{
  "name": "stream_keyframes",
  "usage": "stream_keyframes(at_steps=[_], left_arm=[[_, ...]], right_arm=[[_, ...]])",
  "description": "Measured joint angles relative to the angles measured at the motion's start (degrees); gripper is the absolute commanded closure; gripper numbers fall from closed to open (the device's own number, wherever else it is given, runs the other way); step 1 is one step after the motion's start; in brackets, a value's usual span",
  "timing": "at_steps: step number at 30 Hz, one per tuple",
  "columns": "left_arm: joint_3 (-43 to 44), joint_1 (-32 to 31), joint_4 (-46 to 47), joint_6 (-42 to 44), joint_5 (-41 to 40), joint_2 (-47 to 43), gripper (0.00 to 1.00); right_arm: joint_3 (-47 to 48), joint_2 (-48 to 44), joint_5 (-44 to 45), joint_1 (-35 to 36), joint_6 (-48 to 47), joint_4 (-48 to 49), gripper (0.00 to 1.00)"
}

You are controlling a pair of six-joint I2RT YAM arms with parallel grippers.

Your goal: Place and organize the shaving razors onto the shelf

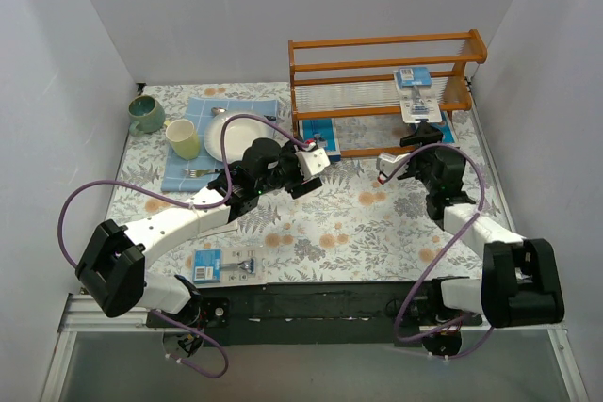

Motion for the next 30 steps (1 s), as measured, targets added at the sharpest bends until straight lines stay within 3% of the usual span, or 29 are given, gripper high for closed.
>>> stream_keyframes(at_steps=[6, 12, 13, 16, 30], left_arm=[[0.0, 0.0, -0.28, 0.07, -0.5, 0.0, 0.31], [-0.02, 0.0, -0.79, 0.22, -1.09, 0.0, 0.31], [-0.02, 0.0, -0.87, 0.24, -1.18, 0.0, 0.31], [0.0, -0.02, -0.85, 0.28, -1.53, 0.04, 0.31], [-0.02, -0.02, 0.07, 0.15, -2.23, 0.63, 0.29]], right_arm=[[-2.19, 10.14, 2.01, 0.0, -10.62, 20.04, 0.19], [0.59, 15.89, 4.31, 0.0, -13.2, 28.04, 0.27], [0.85, 16.33, 4.48, 0.0, -13.46, 28.83, 0.32], [1.16, 17.07, 4.66, 0.0, -13.68, 30.14, 0.34], [2.99, 17.55, 6.93, 0.04, -10.93, 24.76, 0.37]])
